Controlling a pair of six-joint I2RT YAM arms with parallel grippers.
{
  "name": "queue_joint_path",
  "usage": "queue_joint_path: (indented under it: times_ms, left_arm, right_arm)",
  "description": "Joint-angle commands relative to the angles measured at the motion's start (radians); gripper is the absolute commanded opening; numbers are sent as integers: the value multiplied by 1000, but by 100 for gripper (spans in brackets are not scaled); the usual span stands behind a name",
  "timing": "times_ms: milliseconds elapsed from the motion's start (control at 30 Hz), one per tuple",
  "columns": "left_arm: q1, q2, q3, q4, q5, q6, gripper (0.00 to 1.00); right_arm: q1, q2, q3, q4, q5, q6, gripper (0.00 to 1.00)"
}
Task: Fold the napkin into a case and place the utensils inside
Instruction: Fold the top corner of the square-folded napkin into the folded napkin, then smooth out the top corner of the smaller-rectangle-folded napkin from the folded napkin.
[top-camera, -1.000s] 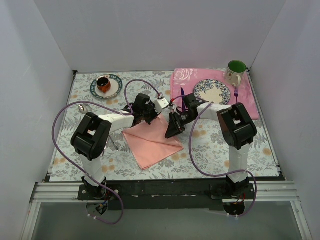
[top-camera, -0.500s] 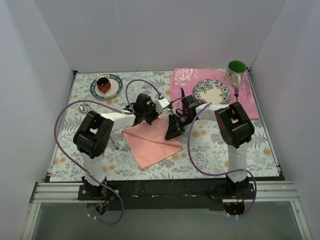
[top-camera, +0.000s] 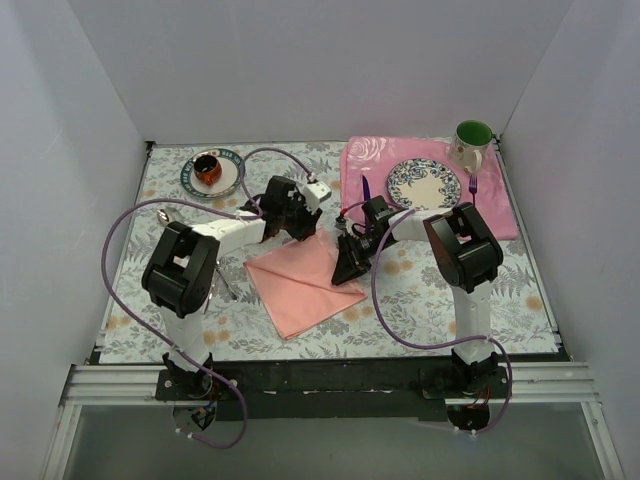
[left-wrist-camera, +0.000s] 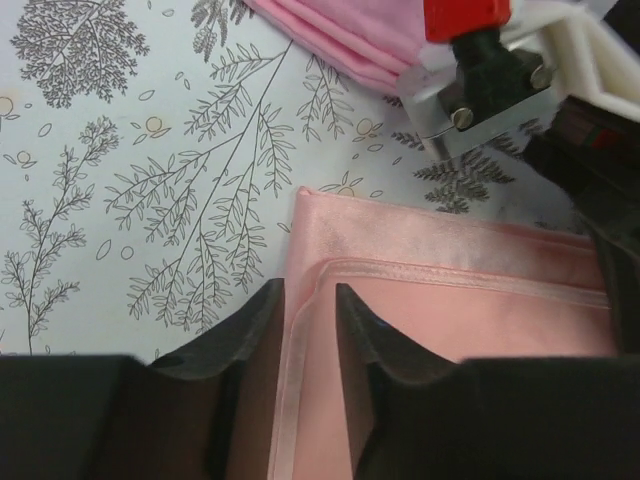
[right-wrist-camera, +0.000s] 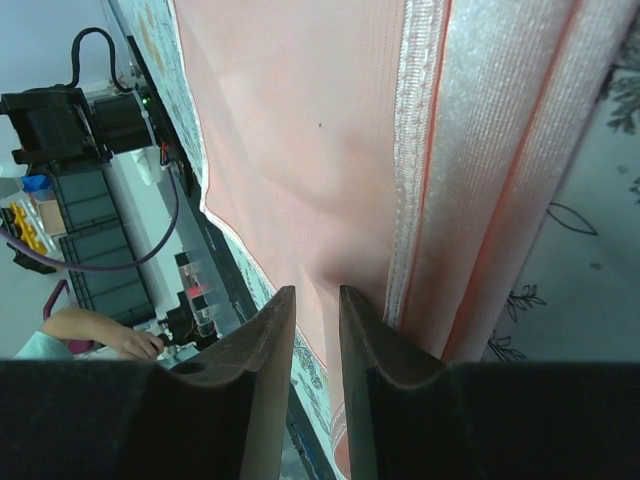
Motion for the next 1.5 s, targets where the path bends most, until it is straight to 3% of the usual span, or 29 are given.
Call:
queue_joint_path:
  times_ms: [0, 67, 233, 400, 667, 1133, 1467]
  left_arm:
    - [152, -169, 52, -133, 276, -205, 33]
    - [196, -227, 45, -214, 475, -275, 39]
    - [260, -250, -16, -422, 797, -332, 46]
    - [263, -226, -163, -346, 986, -556, 58]
    - [263, -169, -226, -203, 925, -693, 62]
    - [323, -20, -246, -161, 751, -690, 61]
    - [421, 41, -293, -152, 845, -636, 59]
  right_arm:
    - [4, 12, -9, -1, 32, 1, 33]
    - [4, 12, -14, -4, 31, 2, 33]
    - [2, 6, -20, -5, 43, 2, 33]
    - [2, 1, -28, -2, 49, 2, 33]
    - [2, 7, -23, -5, 58, 2, 32]
    - [2, 21, -23, -5, 72, 2, 32]
    - [2, 24, -32, -9, 98, -12, 32]
